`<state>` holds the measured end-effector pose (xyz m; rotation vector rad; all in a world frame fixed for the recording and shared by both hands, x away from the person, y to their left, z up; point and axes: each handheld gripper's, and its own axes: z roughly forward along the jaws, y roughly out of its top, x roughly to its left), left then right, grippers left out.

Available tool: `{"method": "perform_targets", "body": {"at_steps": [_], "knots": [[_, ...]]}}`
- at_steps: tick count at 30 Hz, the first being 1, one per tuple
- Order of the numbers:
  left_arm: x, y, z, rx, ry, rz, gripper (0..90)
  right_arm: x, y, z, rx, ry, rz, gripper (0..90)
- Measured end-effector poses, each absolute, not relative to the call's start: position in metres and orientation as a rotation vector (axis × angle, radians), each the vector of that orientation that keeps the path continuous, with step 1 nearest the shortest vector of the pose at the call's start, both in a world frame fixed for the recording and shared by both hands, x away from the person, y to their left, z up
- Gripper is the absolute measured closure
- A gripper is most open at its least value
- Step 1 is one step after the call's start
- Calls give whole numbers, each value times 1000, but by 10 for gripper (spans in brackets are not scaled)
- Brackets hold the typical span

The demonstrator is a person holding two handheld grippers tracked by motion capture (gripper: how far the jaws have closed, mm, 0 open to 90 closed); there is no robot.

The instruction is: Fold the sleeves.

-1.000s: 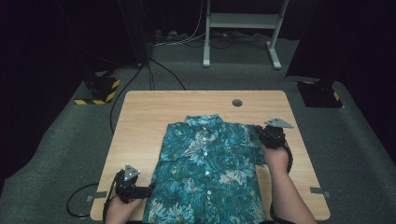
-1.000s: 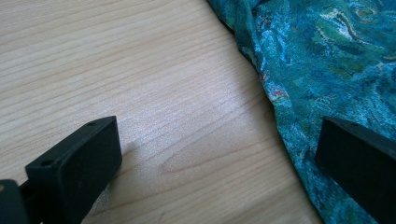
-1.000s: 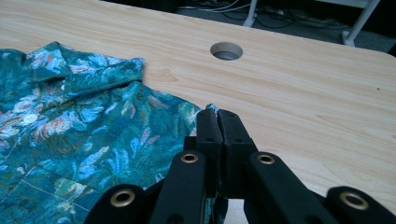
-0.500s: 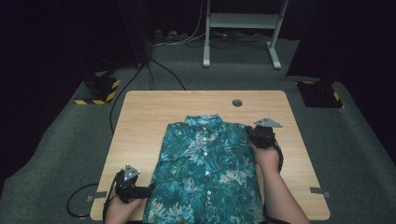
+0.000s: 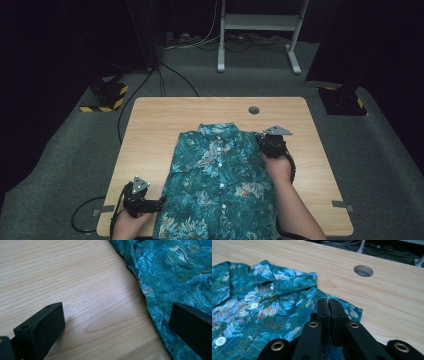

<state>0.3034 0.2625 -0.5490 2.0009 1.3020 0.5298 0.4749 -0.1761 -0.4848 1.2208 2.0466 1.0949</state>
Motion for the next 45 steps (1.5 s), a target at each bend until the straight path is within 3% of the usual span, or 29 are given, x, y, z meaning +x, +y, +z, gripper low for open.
{"method": "perform_targets", "body": {"at_steps": [45], "knots": [[303, 263, -549, 2002, 1299, 528, 8, 486, -165, -522, 1281, 2117, 1033, 876]]}}
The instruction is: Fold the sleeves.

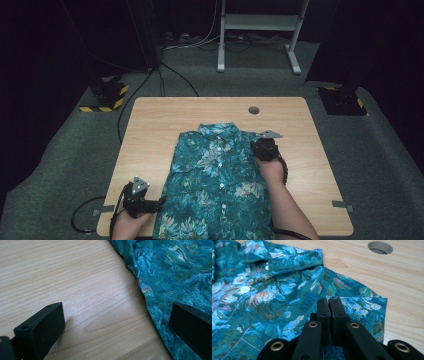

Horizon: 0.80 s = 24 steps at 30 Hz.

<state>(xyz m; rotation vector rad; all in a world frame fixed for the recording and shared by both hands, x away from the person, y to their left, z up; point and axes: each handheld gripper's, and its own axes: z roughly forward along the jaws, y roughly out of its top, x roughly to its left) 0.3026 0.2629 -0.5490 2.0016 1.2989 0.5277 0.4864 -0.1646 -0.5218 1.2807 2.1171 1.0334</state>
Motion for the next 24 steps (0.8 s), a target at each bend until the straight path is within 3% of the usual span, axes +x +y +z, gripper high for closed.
{"method": "perform_targets", "body": {"at_steps": [24], "knots": [[303, 263, -549, 2001, 1298, 525, 9, 496, -159, -532, 1298, 2184, 964, 857]]}}
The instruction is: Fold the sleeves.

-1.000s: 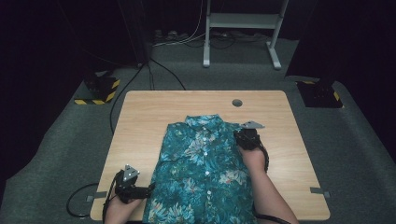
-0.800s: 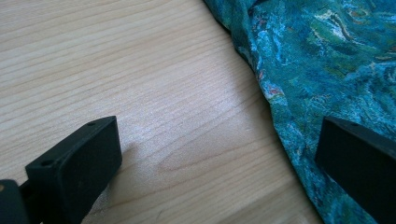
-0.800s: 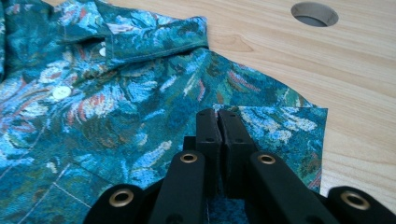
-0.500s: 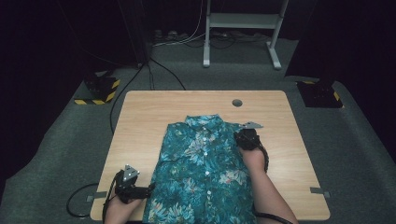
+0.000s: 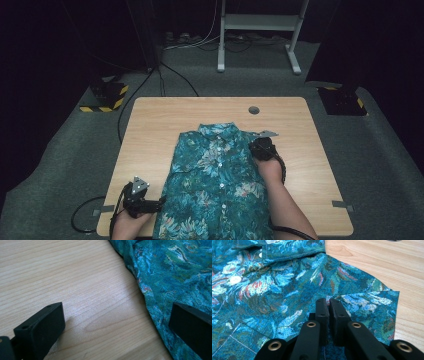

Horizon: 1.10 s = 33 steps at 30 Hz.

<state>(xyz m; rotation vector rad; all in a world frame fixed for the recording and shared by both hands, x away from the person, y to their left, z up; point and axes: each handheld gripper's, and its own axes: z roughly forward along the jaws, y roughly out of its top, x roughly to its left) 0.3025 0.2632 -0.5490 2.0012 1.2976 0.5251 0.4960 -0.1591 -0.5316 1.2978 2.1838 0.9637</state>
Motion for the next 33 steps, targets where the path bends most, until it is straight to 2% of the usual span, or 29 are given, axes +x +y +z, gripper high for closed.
{"method": "perform_targets", "body": {"at_steps": [11, 19, 20, 28, 33], "knots": [[302, 263, -549, 2001, 1297, 525, 9, 498, -157, -533, 1307, 2203, 944, 823], [302, 263, -549, 2004, 1295, 526, 8, 497, -156, -533, 1313, 2211, 948, 724], [302, 263, -549, 2004, 1295, 526, 9, 497, -155, -533, 1318, 2207, 944, 678], [302, 263, -549, 2004, 1295, 527, 8, 497, -156, -531, 1323, 2203, 972, 613], [302, 263, -549, 2005, 1295, 528, 9, 497, -156, -528, 1311, 2206, 990, 540]]}}
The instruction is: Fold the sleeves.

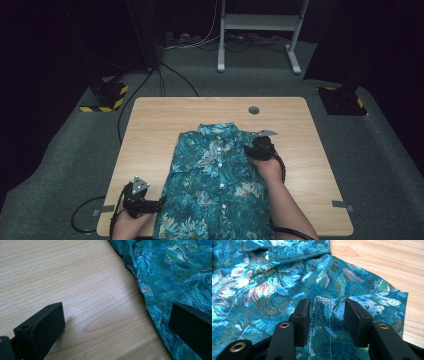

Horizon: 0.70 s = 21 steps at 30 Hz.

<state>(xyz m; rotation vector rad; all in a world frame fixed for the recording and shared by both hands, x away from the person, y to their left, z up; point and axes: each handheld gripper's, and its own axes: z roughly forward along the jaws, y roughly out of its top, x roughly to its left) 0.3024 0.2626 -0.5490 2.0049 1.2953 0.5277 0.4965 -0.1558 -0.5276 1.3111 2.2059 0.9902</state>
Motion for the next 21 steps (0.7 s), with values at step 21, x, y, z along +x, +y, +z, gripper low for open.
{"method": "perform_targets", "body": {"at_steps": [21], "knots": [[302, 262, -549, 2006, 1296, 529, 8, 495, -161, -510, 1313, 2175, 1040, 310]]}}
